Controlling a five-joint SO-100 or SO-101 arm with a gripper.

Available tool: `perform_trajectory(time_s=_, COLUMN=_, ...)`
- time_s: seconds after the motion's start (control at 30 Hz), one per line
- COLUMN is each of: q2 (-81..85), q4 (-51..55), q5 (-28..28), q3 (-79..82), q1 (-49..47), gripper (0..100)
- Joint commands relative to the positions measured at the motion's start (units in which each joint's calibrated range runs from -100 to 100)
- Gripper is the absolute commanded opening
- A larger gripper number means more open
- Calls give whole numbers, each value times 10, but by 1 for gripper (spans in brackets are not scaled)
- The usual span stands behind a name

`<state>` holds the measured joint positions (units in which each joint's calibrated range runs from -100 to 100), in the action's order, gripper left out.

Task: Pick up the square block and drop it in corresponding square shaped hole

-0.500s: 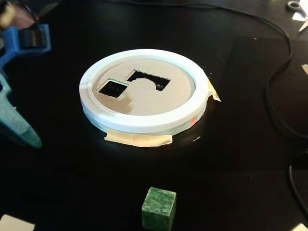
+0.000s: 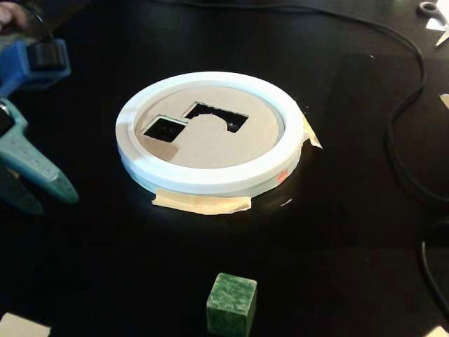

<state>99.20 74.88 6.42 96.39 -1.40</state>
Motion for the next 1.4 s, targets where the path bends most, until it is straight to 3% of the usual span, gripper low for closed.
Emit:
perform_trajectory(time_s=0.0, q2=8, q4=-17, q5=-4, q3=-1, q1=4, gripper=70)
perform_trajectory(time_s=1.13, q2=8, q4=-19, q5=0, q3=-12, q1=4, gripper=70)
perform_trajectory(time_s=1.37, q2=8, q4=-20, q5=0, q3=-126, q1=3, gripper=70)
